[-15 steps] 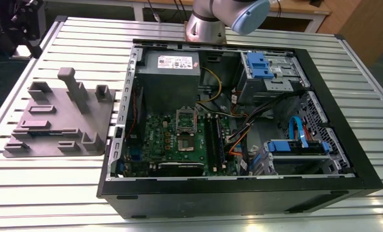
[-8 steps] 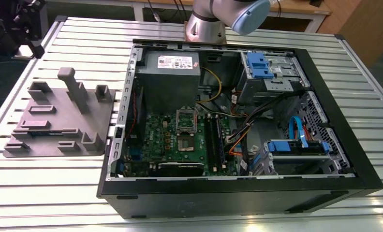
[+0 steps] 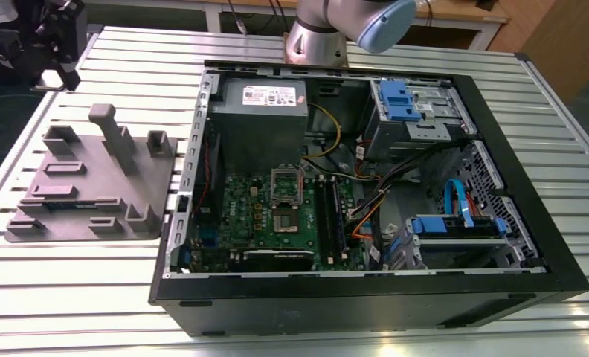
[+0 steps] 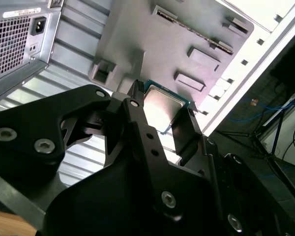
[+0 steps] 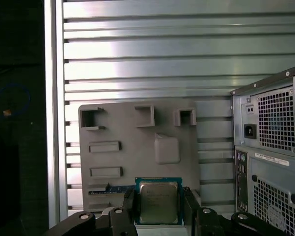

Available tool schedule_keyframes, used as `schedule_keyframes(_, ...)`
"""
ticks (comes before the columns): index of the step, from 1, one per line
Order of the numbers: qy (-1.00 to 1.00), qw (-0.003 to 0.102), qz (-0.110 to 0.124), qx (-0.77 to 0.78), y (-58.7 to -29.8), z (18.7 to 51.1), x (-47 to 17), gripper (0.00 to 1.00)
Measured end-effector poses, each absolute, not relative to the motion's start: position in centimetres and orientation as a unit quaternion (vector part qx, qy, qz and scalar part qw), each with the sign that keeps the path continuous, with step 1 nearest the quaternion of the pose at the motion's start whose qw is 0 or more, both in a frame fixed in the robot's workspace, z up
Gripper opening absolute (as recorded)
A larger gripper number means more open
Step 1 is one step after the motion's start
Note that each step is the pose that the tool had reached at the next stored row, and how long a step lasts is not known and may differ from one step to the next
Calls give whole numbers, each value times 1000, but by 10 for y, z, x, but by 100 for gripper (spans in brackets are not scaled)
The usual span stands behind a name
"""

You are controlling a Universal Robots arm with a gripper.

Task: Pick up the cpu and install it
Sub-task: 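Pick up the cpu and move it towards the insertion slot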

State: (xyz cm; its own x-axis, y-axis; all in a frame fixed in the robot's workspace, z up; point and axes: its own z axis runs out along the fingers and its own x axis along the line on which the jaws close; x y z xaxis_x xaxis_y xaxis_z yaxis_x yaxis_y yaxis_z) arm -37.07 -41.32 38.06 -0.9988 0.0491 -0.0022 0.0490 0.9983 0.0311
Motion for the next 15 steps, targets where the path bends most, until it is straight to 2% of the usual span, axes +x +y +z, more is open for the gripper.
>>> schedule_keyframes(15, 1000, 1, 15, 25, -413, 381, -364, 47)
